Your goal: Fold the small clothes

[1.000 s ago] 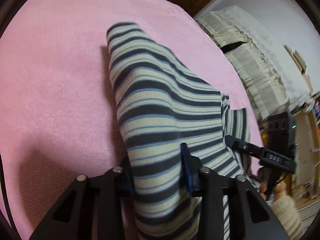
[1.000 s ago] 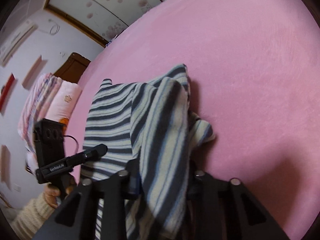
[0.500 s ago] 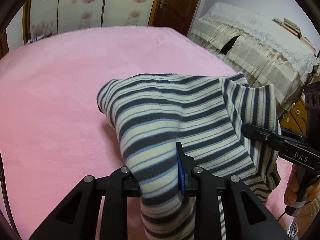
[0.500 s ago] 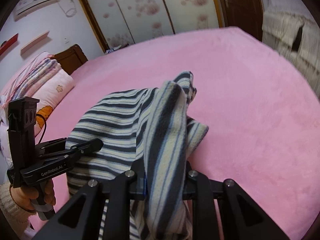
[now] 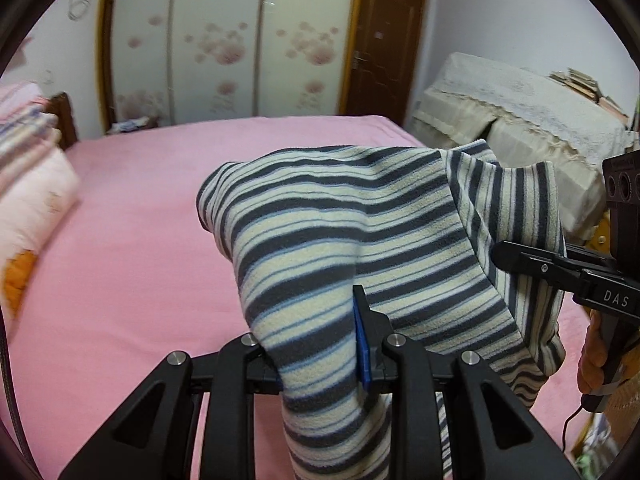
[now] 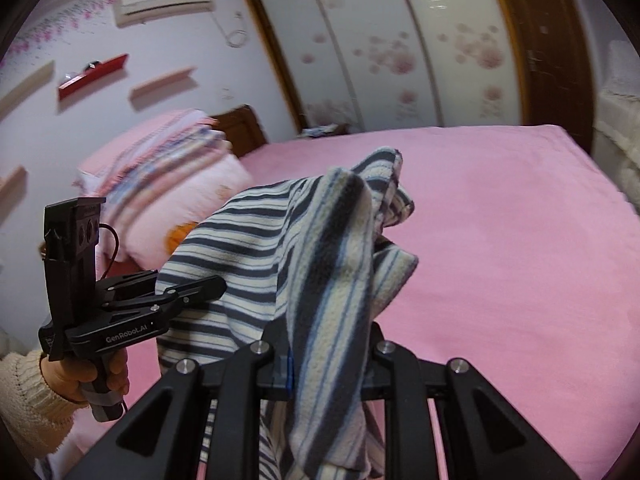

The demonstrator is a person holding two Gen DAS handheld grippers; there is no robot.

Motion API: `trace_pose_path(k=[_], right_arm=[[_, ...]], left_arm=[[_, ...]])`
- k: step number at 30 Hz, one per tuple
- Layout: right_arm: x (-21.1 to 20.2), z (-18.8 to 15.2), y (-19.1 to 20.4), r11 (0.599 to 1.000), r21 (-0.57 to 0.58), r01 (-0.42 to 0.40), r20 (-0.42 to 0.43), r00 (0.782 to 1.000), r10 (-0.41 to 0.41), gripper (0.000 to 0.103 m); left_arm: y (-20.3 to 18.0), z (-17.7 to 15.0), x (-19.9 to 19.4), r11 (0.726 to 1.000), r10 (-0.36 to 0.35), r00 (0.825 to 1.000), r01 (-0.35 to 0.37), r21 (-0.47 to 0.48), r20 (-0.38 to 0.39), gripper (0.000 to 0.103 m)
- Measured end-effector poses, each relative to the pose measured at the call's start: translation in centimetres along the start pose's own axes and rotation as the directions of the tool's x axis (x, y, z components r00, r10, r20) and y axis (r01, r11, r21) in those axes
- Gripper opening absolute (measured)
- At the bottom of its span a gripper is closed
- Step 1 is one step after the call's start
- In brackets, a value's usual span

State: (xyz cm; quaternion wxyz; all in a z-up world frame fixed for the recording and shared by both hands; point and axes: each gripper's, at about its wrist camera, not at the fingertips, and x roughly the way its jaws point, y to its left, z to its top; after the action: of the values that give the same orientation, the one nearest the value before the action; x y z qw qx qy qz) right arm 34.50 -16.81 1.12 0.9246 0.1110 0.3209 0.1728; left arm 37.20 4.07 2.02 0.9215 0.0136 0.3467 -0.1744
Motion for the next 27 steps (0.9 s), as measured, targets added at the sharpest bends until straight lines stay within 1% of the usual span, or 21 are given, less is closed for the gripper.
trace_pose_path(k=[2,3,4,6,8,9,10,11,12,13,15,17,19,20,22,25,27], right_arm=[[2.8,0.5,2.5,0.998,0.016,-0.059,-0.004,0.998,0.059,0.019],[4.4,0.7,3.5,0.995,0.032,-0.09,-0.01,0.996,0.09,0.019],[5.7,0.7,4.1,0.993,0.045,-0.109,-0.016,0.994,0.11,0.019],[10.0,0.8,5.9,0.984,0.08,-0.16,-0.032,0.986,0.163,0.019],[13.1,0.2,7.7,0.977,0.1,-0.188,-0.042,0.98,0.193,0.019],[15.6,0.1,8.4,0.973,0.112,-0.2,-0.049,0.977,0.207,0.019],[17.1,-0.3,8.8,0.971,0.12,-0.205,-0.053,0.976,0.212,0.019],[19.2,-0.6,9.2,0.972,0.125,-0.201,-0.063,0.976,0.21,0.019],[21.7,-0.9,9.4,0.972,0.135,-0.194,-0.075,0.976,0.205,0.019],[23.1,-1.4,9.4,0.972,0.14,-0.187,-0.084,0.976,0.2,0.019],[26.5,-1.9,8.8,0.978,0.144,-0.153,-0.107,0.98,0.169,0.019],[28.6,-2.1,7.7,0.979,0.164,-0.124,-0.126,0.981,0.145,0.019],[30.4,-2.3,6.4,0.982,0.169,-0.087,-0.144,0.983,0.111,0.018],[31.0,-2.3,5.5,0.982,0.174,-0.07,-0.15,0.984,0.097,0.018],[31.5,-2.3,3.9,0.982,0.183,-0.038,-0.151,0.986,0.067,0.018],[32.1,-2.6,1.9,0.979,0.206,-0.012,-0.135,0.99,0.041,0.018],[32.4,-2.7,0.7,0.978,0.211,-0.004,-0.128,0.991,0.032,0.018]], left_arm=[[3.1,0.0,-1.1,0.999,0.05,0.999,-0.05,-0.004,-0.01,0.024],[5.4,-0.1,-1.7,0.997,0.082,0.997,-0.082,-0.008,-0.017,0.024],[6.9,-0.2,-1.8,0.994,0.105,0.994,-0.106,-0.009,-0.027,0.024],[10.8,-0.4,-1.6,0.987,0.155,0.986,-0.157,-0.021,-0.063,0.024],[14.1,-0.7,-0.5,0.981,0.187,0.977,-0.191,-0.034,-0.097,0.024],[16.4,-0.8,0.7,0.976,0.208,0.97,-0.215,-0.044,-0.123,0.024],[18.0,-0.9,2.0,0.972,0.221,0.965,-0.229,-0.049,-0.141,0.024],[19.2,-0.9,3.0,0.97,0.226,0.962,-0.237,-0.055,-0.15,0.024],[21.0,-1.2,4.9,0.967,0.23,0.96,-0.244,-0.069,-0.161,0.024],[22.4,-1.6,5.6,0.966,0.231,0.958,-0.247,-0.077,-0.169,0.025],[24.6,-2.4,9.6,0.963,0.214,0.956,-0.24,-0.119,-0.198,0.025],[25.5,-3.2,12.8,0.964,0.193,0.956,-0.227,-0.14,-0.219,0.025],[25.3,-3.1,15.8,0.968,0.184,0.956,-0.216,-0.127,-0.228,0.025],[24.9,-3.2,16.7,0.969,0.183,0.956,-0.215,-0.122,-0.229,0.025],[24.4,-2.8,19.2,0.973,0.162,0.96,-0.193,-0.123,-0.229,0.026],[23.9,-1.8,21.9,0.98,0.143,0.969,-0.167,-0.109,-0.201,0.026],[23.1,-1.5,23.0,0.982,0.147,0.97,-0.167,-0.087,-0.194,0.027]])
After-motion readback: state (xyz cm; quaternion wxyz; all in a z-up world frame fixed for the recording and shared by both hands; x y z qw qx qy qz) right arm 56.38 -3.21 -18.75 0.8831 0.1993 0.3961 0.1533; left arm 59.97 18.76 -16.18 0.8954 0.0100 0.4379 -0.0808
